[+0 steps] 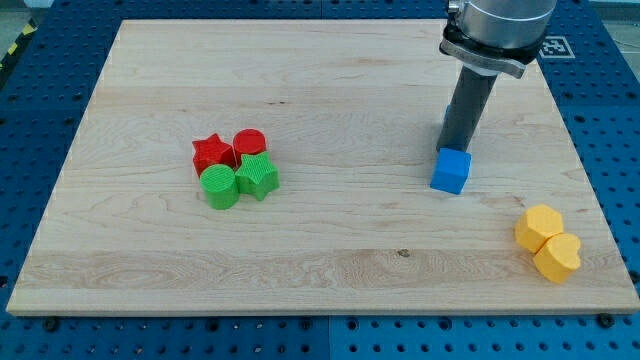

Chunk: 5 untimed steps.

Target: Move the blue cube downwards

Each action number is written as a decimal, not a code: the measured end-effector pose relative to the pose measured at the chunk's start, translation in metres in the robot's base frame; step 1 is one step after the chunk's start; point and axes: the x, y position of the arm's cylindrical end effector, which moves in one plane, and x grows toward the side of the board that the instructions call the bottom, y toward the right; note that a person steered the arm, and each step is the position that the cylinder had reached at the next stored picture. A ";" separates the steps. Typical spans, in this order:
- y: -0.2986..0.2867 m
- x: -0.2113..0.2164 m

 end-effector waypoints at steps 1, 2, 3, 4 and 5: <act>-0.002 0.000; -0.004 0.000; -0.011 -0.002; -0.018 -0.006; -0.022 0.014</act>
